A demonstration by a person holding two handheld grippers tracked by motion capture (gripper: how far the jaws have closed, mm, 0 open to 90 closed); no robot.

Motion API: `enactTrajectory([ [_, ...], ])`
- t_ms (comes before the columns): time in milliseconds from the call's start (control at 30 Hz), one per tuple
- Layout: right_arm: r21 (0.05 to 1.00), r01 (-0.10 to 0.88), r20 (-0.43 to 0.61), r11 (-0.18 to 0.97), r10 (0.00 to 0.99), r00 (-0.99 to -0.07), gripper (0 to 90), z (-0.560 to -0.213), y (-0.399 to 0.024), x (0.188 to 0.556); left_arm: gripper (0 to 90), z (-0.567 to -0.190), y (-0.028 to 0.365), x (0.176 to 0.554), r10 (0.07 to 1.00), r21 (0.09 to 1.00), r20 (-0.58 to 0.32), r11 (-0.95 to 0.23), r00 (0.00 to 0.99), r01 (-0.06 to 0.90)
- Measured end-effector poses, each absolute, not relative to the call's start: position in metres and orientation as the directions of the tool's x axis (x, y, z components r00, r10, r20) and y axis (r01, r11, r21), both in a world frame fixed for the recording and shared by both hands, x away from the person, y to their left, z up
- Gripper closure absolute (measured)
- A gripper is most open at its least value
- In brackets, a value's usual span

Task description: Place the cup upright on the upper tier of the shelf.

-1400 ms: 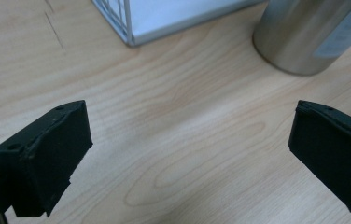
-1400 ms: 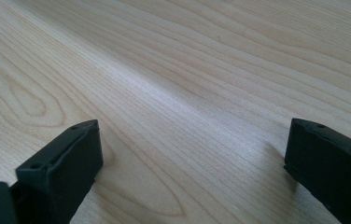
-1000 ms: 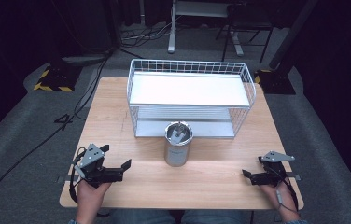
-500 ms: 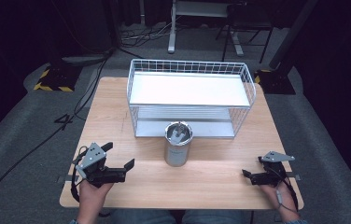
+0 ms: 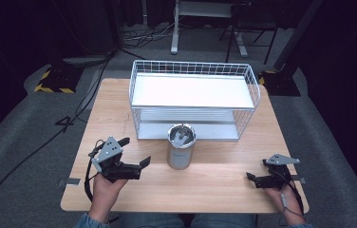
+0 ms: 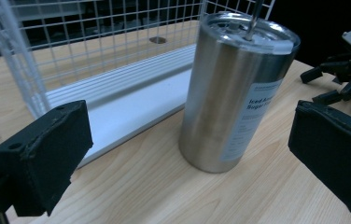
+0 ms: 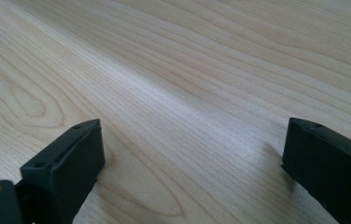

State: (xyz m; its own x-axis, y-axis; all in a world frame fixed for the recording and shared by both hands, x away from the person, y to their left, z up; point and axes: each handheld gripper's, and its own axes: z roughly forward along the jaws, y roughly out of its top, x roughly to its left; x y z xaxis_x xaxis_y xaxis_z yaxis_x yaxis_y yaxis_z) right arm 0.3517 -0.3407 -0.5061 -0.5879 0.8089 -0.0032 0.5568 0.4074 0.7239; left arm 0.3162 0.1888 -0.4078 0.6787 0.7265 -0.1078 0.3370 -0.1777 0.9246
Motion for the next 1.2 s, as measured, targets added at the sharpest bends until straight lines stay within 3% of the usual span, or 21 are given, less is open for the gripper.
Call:
enactTrajectory([
  [567,0.725,0.557,-0.002,0.406,0.810,-0.587,6.3,-0.506,-0.341,0.352,0.1,-0.391,0.153,0.339,0.658,0.936,-0.107,-0.186,0.745,0.299],
  [1200,0.726,0.557,-0.002,0.403,0.811,-0.584,6.9,-0.506,-0.341,0.352,0.0,-0.409,0.113,0.357,0.610,0.922,-0.118,-0.226,0.784,0.315],
])
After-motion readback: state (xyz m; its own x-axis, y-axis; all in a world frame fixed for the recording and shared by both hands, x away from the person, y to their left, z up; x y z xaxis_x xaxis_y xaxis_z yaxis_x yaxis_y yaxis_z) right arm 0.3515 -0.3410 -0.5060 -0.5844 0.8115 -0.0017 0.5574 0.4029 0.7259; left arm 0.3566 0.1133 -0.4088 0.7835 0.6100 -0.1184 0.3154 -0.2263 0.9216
